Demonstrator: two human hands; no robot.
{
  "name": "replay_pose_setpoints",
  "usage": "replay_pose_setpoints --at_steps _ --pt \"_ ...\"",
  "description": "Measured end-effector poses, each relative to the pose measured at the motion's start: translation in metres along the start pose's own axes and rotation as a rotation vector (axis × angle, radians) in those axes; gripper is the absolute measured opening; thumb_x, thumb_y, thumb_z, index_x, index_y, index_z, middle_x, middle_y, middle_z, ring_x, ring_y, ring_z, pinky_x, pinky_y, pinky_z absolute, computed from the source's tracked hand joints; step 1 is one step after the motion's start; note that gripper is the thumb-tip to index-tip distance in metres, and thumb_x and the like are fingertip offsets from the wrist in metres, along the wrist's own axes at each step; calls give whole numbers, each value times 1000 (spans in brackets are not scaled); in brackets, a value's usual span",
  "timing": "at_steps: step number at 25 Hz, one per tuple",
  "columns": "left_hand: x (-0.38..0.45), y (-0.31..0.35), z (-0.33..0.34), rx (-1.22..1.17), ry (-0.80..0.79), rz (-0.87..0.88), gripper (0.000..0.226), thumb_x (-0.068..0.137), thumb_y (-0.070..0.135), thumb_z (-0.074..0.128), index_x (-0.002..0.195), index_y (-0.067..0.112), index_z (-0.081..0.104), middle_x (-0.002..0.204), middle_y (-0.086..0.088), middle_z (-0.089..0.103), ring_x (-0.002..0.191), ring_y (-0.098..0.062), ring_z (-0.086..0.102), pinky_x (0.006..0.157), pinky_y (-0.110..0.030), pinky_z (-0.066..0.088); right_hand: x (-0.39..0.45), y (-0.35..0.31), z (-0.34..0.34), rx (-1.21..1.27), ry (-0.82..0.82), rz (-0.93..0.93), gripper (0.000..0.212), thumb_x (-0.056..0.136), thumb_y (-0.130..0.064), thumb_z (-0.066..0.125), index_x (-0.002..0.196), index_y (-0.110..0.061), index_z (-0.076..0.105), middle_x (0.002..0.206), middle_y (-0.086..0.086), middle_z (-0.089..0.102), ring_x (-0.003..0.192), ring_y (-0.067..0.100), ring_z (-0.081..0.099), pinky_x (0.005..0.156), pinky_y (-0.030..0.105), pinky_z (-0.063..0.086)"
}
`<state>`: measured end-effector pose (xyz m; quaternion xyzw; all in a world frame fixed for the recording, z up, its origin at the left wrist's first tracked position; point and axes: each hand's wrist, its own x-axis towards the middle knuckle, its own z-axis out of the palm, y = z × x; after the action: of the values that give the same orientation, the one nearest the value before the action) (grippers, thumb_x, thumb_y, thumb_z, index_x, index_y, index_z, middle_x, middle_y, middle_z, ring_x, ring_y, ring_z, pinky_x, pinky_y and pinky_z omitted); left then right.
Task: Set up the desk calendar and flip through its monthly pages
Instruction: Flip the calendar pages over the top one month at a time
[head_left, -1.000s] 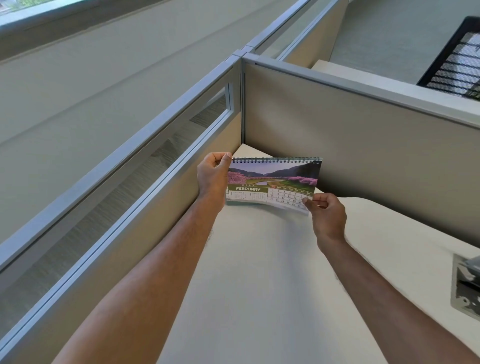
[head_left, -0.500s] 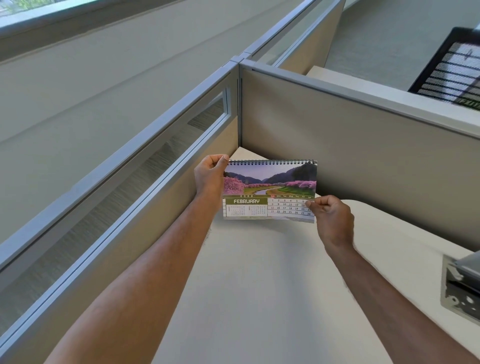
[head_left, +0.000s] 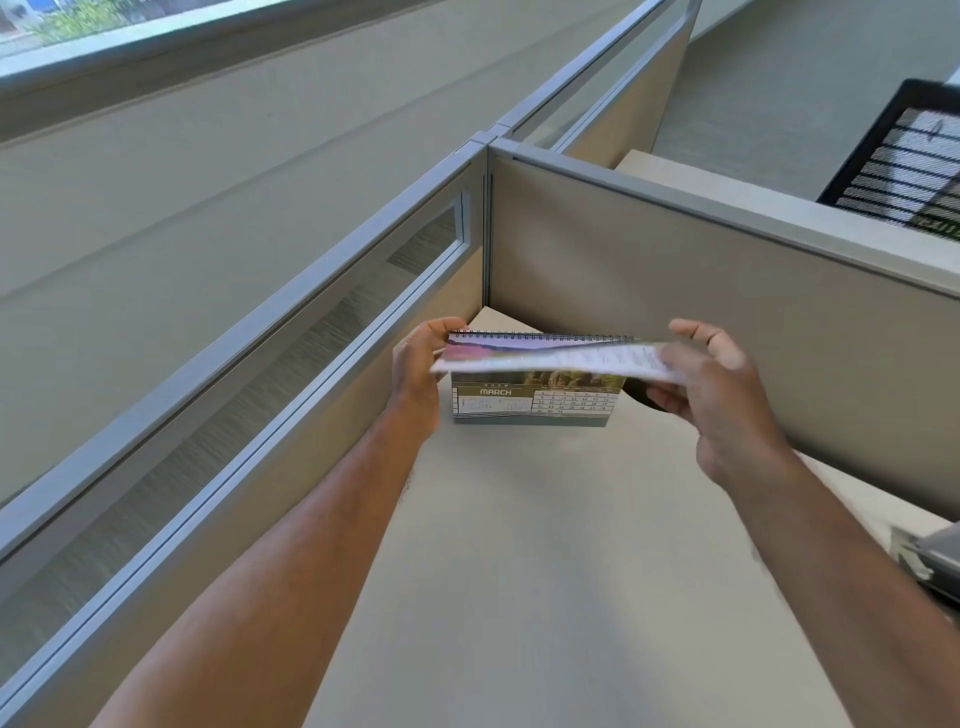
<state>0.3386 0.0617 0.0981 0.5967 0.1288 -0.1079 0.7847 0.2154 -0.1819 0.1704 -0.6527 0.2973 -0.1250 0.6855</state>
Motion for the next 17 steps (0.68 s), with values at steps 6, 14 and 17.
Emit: replay_pose_setpoints --at_steps 6,14,17 --pt "2 -3 -2 151 -33 79 27 93 -4 49 93 12 70 98 -5 81 72 -2 71 64 -18 51 33 -33 22 98 -99 -29 30 102 -43 52 122 -22 61 106 -3 82 108 14 73 89 34 48" --pt "5 -10 5 26 18 109 16 104 15 61 110 1 63 96 -9 79 72 -7 77 61 -16 59 45 14 29 -315 -124 -211 54 101 -61 40 146 -32 41 116 -16 71 98 -9 66 74 11 48" --pt "5 -11 9 34 51 95 18 103 19 63 110 3 62 90 -6 79 70 -7 78 56 -16 58 51 43 19 -570 -137 -361 49 103 -33 49 150 -31 37 129 -13 67 108 7 66 92 34 51"
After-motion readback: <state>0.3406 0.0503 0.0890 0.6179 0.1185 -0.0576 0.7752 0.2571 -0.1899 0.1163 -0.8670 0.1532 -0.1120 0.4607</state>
